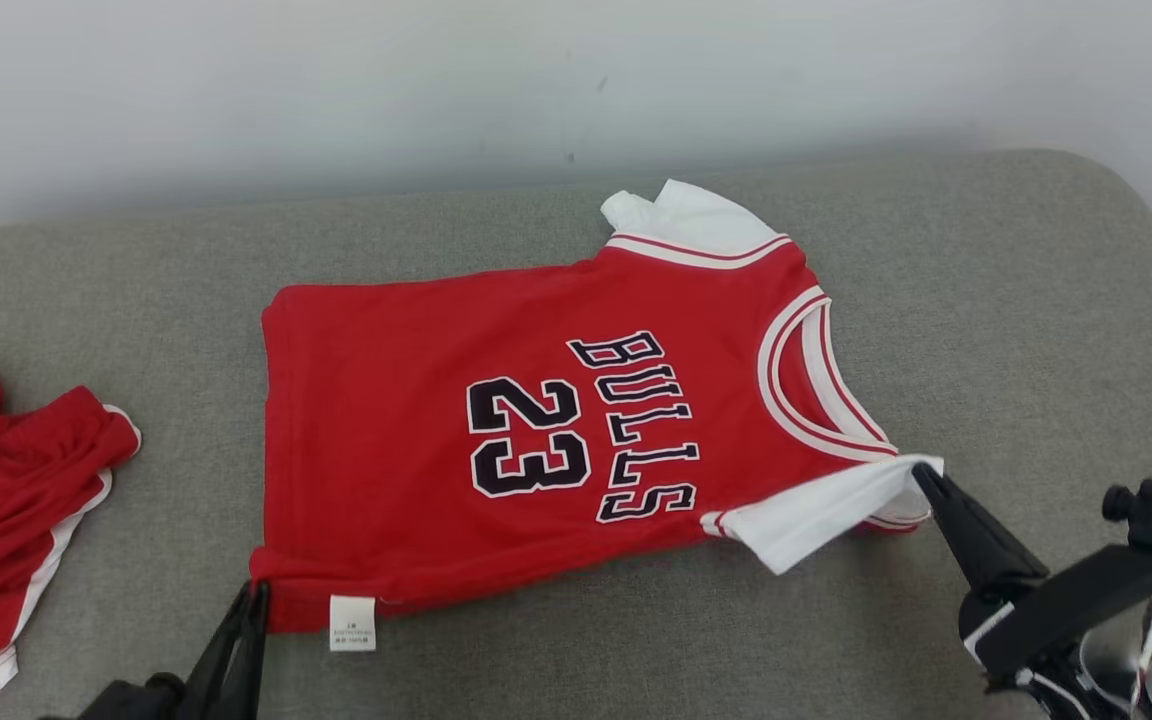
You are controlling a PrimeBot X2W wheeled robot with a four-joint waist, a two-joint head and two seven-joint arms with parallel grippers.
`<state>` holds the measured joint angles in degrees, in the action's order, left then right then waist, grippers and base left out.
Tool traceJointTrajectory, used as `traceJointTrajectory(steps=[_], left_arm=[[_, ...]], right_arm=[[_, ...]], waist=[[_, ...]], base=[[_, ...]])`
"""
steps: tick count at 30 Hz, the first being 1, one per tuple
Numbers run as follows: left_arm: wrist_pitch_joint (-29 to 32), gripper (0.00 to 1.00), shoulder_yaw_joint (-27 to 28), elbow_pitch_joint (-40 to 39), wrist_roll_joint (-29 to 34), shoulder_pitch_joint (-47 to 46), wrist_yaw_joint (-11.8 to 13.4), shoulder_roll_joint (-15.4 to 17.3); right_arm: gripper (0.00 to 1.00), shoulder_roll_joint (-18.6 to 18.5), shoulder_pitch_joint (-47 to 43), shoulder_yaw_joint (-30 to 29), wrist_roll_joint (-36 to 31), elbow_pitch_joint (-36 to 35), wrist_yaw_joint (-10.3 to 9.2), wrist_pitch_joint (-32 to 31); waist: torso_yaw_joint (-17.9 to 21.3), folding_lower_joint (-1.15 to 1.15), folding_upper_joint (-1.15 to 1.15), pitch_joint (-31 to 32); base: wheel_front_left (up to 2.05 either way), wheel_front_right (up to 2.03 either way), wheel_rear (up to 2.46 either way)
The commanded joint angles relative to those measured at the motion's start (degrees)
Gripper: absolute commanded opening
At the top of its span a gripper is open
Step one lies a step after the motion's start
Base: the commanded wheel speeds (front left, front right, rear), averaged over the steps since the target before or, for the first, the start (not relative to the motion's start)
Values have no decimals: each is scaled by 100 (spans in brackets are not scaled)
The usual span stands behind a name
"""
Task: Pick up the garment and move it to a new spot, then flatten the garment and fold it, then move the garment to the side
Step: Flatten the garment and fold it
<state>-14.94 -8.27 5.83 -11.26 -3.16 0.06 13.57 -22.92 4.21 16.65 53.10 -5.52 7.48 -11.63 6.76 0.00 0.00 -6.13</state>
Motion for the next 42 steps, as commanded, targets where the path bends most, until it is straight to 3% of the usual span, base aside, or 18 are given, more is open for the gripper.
traceJointTrajectory(steps=[1,12,22,23,24,25,26,31,34,42], left_arm=[[-30,0,12,49,-13,-147,-27,36],[118,0,-107,1316,-151,-1642,-293,-13],[14,0,-291,2370,-55,-2539,-425,-60],[3,8,-289,2430,-26,-2588,-401,-54],[-3,85,-282,2476,-3,-2635,-360,-49],[-14,100,-275,2500,2,-2646,-353,-69],[-23,100,-271,2514,4,-2634,-343,-99],[-26,100,-163,2257,23,-2407,-264,-155],[-28,100,37,1686,23,-1966,-170,-249],[-30,100,141,973,142,-1140,-121,-429]], right_arm=[[0,40,253,15,-75,110,2,-2],[0,234,2270,534,-415,2040,2,243],[0,320,3286,1218,-472,3493,2,876],[0,318,3332,1276,-444,3583,2,947],[27,298,3388,1343,-459,3658,2,1043],[62,291,3416,1409,-443,3726,2,1134],[99,300,3399,1461,-362,3791,2,1204],[100,207,3317,1626,-224,3896,2,1596],[100,60,3105,1748,-178,3827,2,2067],[100,-221,2587,1878,-454,3622,2,2426]], waist=[[0,0,0,-55],[-70,0,0,-557],[-139,0,0,-765],[-145,0,0,-762],[-149,0,0,-756],[-155,0,0,-741],[-163,0,0,-716],[-186,0,0,-597],[-211,0,0,-471],[-251,0,0,-343]], base=[[0,0,0],[0,0,0],[0,0,0],[0,0,0],[0,0,0],[0,0,0],[0,0,0],[0,0,0],[0,0,0],[0,0,0]])
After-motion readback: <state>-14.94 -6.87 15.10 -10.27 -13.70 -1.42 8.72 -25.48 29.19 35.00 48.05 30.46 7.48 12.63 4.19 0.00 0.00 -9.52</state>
